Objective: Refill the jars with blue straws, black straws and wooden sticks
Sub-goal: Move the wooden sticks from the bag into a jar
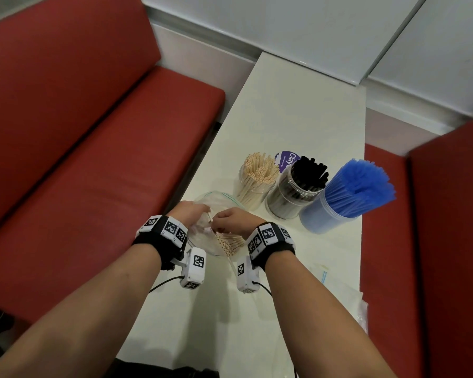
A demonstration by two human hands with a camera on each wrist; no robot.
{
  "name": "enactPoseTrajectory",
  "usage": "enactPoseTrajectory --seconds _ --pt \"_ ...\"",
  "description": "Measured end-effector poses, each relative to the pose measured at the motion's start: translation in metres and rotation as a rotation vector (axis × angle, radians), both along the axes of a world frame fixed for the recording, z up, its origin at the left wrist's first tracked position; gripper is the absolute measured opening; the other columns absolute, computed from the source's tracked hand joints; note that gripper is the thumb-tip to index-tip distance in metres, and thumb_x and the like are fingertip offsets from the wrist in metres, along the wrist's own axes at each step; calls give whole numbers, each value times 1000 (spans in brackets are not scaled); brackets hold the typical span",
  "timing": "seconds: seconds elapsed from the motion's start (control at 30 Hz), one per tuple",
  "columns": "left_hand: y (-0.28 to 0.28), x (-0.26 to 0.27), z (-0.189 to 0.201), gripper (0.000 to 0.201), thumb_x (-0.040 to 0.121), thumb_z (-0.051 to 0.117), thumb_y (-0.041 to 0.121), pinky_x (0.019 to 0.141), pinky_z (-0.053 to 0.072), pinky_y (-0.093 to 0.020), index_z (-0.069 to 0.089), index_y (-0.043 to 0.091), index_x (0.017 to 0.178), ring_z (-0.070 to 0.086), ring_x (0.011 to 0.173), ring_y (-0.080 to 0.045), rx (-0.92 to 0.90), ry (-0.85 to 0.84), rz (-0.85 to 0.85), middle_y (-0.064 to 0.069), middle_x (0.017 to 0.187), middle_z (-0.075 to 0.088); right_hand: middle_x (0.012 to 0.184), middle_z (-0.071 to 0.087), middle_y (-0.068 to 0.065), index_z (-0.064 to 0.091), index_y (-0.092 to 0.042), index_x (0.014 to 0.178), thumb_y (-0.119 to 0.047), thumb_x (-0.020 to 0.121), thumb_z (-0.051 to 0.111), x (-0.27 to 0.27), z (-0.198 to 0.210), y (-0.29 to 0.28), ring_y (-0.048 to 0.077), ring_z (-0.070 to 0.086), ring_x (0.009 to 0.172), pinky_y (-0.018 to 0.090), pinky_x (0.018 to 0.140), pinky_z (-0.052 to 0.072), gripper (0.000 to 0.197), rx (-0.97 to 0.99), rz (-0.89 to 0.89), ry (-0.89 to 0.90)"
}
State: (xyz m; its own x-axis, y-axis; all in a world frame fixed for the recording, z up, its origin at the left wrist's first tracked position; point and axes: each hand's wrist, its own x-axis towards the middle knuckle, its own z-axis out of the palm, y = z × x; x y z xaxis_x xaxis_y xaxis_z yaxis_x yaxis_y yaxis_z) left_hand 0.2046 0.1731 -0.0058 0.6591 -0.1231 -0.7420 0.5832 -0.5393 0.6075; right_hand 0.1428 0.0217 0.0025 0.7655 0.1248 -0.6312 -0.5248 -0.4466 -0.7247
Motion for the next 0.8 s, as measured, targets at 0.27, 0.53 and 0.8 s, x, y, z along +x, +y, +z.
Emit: enactPoseTrajectory --seconds 0.27,0.53,0.8 --pt "6 2 -11 34 91 70 27 104 53 -49 71 4 116 65 117 -38 -20 -2 9 -23 129 67 107 73 22 77 0 97 -17 90 69 3 19 -8 20 61 93 31 89 48 20 349 -203 -86" --pt "-2 2 -5 42 87 73 23 104 52 -51 63 -1 121 71 106 -41 -23 115 33 -28 115 71 104 72 15 74 -9 101 -22 100 60 6 60 -13 32 70 101 50 101 53 19 673 -472 -280" --pt "-5 -2 1 34 91 70 19 100 52 -48 67 0 120 63 91 -36 -92 135 18 -20 102 65 71 47 1 66 -24 98 -21 96 59 5 97 -44 13 42 60 23 56 35 8 499 -493 -595"
